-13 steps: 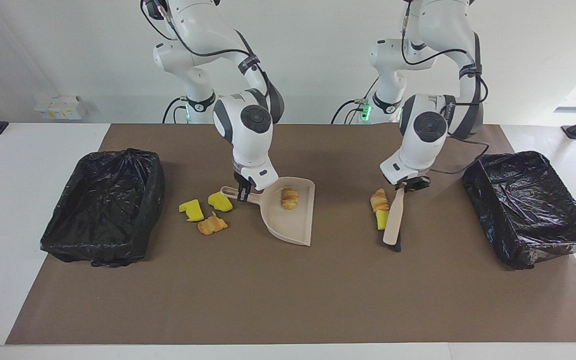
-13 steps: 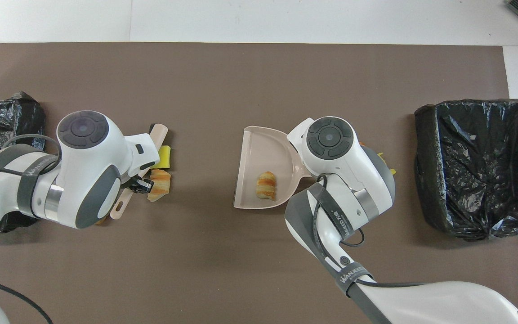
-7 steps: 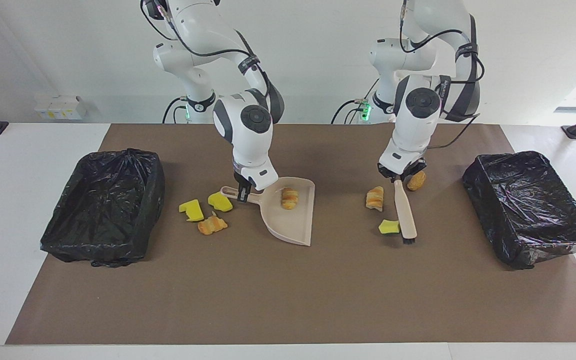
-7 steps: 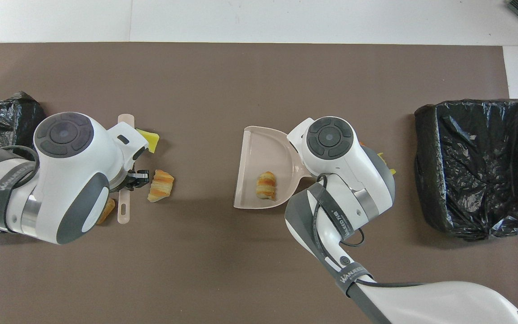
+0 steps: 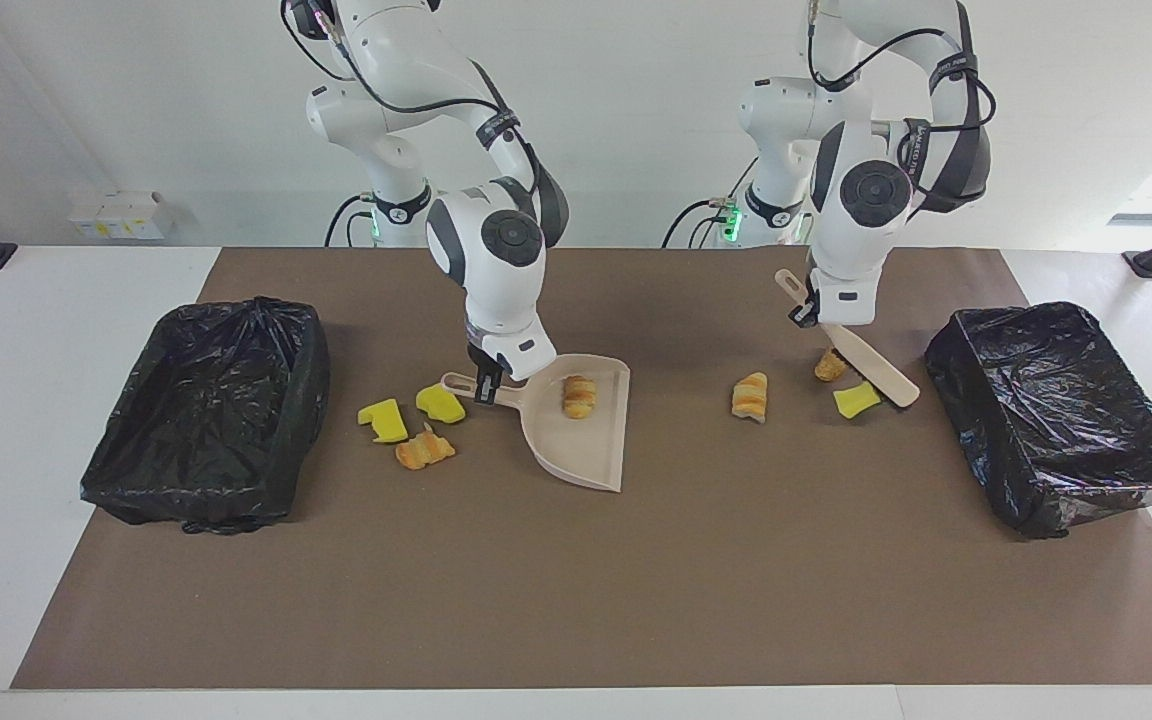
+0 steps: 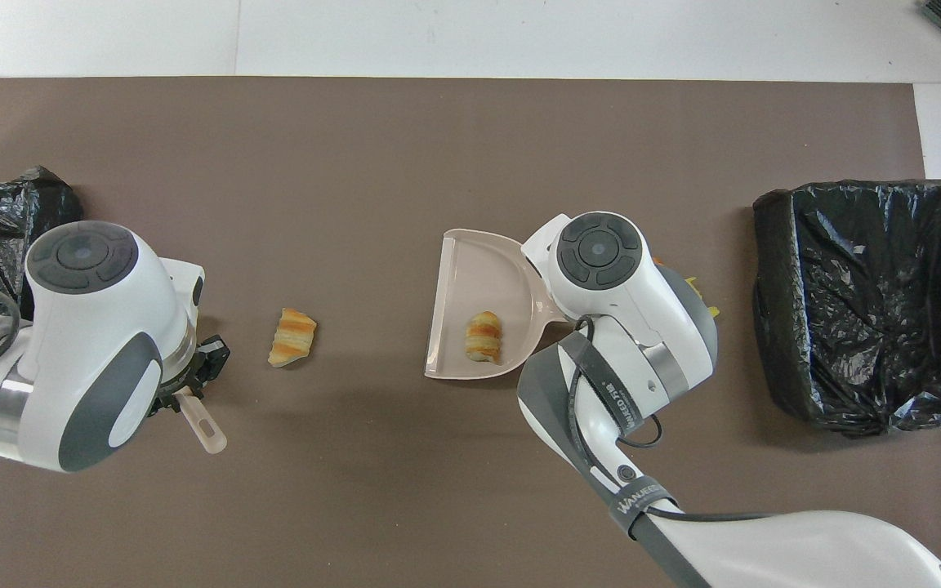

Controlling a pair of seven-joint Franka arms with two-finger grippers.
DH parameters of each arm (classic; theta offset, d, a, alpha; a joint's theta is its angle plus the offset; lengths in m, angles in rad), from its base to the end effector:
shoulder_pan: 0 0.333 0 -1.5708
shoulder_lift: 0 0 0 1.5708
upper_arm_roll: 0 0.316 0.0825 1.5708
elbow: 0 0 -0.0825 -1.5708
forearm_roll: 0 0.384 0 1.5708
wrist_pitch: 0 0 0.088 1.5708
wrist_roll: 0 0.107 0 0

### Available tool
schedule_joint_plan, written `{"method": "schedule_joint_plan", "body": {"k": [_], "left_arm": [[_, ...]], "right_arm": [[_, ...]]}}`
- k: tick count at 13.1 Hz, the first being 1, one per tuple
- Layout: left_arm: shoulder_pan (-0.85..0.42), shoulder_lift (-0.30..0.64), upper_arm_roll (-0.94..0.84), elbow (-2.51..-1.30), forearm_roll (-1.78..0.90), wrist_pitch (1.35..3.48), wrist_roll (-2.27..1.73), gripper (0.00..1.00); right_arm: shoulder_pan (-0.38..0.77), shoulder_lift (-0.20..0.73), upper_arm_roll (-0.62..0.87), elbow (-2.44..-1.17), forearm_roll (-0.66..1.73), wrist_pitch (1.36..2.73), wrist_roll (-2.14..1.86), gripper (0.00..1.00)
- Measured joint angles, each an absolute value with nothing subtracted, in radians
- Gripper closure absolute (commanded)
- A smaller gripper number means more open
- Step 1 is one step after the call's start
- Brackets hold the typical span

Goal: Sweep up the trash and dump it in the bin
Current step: 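Sweep the gathered pieces into the dustpan held by the right gripper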

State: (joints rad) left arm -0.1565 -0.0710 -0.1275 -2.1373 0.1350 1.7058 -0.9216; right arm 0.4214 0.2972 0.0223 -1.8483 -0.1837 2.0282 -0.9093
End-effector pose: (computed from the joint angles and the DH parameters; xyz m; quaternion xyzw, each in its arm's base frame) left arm 0.4661 -0.1234 0.4135 -0.9380 -0.2886 0.1088 0.1581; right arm 0.5593 0.2535 0.3557 0.7472 0.6576 -0.0743 0.0610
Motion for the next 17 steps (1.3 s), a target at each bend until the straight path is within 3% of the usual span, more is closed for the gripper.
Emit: {"method": "schedule_joint_plan", "body": {"k": [4,6,10,17], "left_arm": [[-0.146,-0.269,-0.128,-2.444,0.111,1.833,-0.950,1.00],[-0.127,-0.311,-0.127,-2.505,0.055,1.892,-0.951,1.00],[-0.143,-0.293,-0.140,-2.545,0.020,1.996,-0.908,1.00],[-0.165,-0.235,-0.143,-2.512,-0.060,2.130,-0.516,1.00]], "right_arm": [[0.421,0.297,0.022,-1.848,-0.184,2.028,-0.909,1.00],[0.421,0.297,0.022,-1.848,-0.184,2.028,-0.909,1.00],[0.421,0.297,0.022,-1.848,-0.184,2.028,-0.909,1.00],[0.421,0.297,0.022,-1.848,-0.184,2.028,-0.909,1.00]]}}
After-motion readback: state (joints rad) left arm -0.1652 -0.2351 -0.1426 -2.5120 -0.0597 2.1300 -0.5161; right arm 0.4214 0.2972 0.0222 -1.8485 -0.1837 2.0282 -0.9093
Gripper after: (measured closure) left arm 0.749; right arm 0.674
